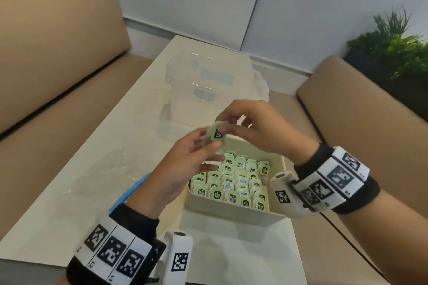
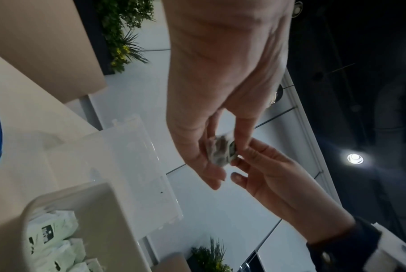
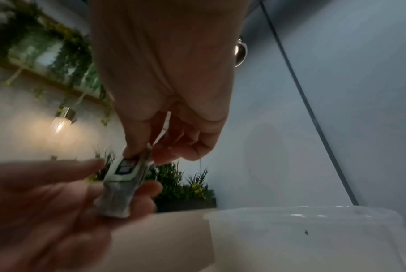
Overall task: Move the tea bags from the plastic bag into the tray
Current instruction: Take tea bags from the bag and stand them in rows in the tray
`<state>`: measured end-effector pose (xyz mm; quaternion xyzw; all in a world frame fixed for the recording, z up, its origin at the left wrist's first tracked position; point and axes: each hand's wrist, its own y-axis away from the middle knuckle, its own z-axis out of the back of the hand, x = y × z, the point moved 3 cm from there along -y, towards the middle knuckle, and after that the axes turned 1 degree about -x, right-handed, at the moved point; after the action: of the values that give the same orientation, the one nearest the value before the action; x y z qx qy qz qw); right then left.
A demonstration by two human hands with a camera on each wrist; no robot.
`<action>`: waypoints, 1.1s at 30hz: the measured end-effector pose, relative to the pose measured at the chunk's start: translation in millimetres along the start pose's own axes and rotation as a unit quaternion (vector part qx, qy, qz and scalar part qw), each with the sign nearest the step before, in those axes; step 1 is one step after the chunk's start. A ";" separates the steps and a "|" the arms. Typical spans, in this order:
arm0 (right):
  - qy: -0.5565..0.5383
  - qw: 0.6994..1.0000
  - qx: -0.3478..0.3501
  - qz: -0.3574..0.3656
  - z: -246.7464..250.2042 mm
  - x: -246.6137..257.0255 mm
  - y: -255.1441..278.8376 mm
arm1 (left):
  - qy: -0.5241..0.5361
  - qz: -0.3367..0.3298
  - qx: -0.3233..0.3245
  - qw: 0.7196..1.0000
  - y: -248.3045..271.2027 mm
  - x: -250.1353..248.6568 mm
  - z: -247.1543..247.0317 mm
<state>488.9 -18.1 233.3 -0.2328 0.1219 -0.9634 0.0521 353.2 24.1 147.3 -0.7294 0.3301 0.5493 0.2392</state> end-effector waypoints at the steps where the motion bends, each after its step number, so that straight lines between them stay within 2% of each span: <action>1: -0.038 0.999 -0.006 -0.007 6.4 4.8 -1.7 | 0.005 -0.012 -0.009 1.000 0.8 -1.1 1.2; 3: -0.081 0.997 -0.011 -0.010 19.8 15.4 -4.5 | 0.028 -0.038 -0.020 0.999 2.6 -4.0 2.2; 6: -0.050 0.999 -0.008 -0.004 34.1 29.0 -8.3 | 0.041 -0.091 -0.031 0.995 3.1 -9.7 -0.4; 9: -0.017 1.000 0.005 0.013 41.8 37.3 -10.3 | 0.009 -0.140 -0.058 0.988 3.8 -21.3 -5.8; 12: 0.021 0.999 0.022 0.021 45.4 43.9 -10.2 | -0.005 -0.161 -0.073 0.984 5.7 -29.1 -7.8; 20: 0.076 0.996 0.026 0.044 49.2 61.0 -8.5 | -0.012 -0.173 -0.052 0.983 7.2 -33.9 -14.0; 25: 0.063 0.997 0.019 0.037 50.6 58.7 -5.8 | -0.010 -0.172 -0.068 0.983 10.1 -38.8 -13.2; 33: 0.015 1.000 0.005 0.024 48.2 48.9 3.7 | -0.026 -0.130 -0.051 0.990 6.4 -33.7 -16.0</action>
<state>468.0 -39.5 295.3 -0.2151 0.1238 -0.9658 0.0749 352.6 15.9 184.3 -0.7629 0.1974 0.5484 0.2797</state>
